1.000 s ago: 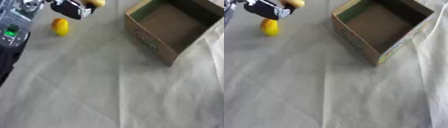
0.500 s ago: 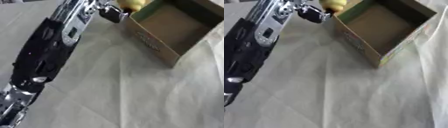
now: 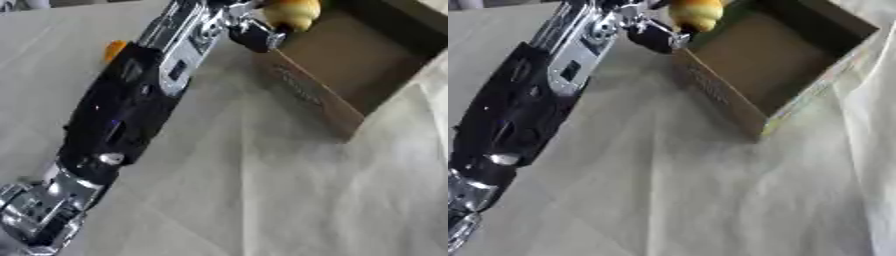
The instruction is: Pick up objects on the table and place them in the box.
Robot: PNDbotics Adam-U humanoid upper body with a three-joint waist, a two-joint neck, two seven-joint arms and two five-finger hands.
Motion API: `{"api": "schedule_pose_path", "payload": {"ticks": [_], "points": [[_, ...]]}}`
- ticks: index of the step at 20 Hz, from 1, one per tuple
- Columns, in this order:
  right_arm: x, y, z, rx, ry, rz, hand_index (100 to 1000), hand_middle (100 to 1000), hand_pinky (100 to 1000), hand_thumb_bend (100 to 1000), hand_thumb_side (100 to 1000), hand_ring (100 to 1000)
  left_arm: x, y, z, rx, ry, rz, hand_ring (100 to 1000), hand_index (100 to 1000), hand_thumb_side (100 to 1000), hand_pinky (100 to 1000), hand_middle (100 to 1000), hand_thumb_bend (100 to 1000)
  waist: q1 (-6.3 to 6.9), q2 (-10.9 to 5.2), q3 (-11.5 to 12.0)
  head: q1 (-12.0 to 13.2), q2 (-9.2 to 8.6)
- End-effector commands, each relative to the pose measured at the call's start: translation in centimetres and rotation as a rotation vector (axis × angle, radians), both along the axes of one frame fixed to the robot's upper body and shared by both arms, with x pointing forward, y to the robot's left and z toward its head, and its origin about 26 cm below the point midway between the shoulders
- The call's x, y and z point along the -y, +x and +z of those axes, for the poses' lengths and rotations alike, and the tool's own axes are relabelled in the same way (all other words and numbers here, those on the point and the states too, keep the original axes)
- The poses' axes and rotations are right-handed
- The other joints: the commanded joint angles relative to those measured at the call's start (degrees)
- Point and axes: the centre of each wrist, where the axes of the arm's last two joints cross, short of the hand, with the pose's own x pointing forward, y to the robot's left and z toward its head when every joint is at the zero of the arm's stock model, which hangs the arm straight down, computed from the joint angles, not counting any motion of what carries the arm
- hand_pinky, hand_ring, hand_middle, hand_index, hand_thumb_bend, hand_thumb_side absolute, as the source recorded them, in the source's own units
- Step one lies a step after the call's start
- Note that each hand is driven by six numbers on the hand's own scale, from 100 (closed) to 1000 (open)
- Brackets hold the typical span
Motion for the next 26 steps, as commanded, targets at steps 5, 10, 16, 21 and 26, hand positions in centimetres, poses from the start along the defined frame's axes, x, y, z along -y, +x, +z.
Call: {"api": "schedule_pose_path", "payload": {"ticks": [5,10,16,21,26], "points": [[-1.6,-0.3,2.0,0.048,0.010,0.095,831,656,881,100,635,961,0.8,0.1,1.5,0.090,-0.056,0.013,636,743,100,691,615,110,1.71,-1.10,-5.1,4.8,-1.22],[-1.9,-0.3,2.2,0.038,-0.009,0.116,830,651,878,100,632,962,0.6,0.7,0.7,0.058,-0.064,0.009,893,987,361,922,878,409,2.14,-1.10,-5.5,5.1,-0.95],[-1.8,-0.3,2.0,0.019,-0.026,0.115,830,645,878,100,629,964,0.1,0.9,0.6,0.092,-0.064,0.037,905,974,338,928,868,486,2.10,-1.20,-5.0,4.9,-0.80],[-1.7,-0.3,1.9,0.012,-0.033,0.116,830,643,878,100,629,961,-0.1,0.7,0.8,0.099,-0.100,0.022,894,939,309,914,850,410,2.12,-1.46,-4.5,4.8,-0.35],[-1.5,-0.3,1.7,0.002,-0.037,0.105,830,640,877,100,628,961,-1.0,0.2,1.4,0.108,-0.170,0.004,876,901,231,895,829,359,2.17,-1.83,-3.5,3.9,0.58]]}}
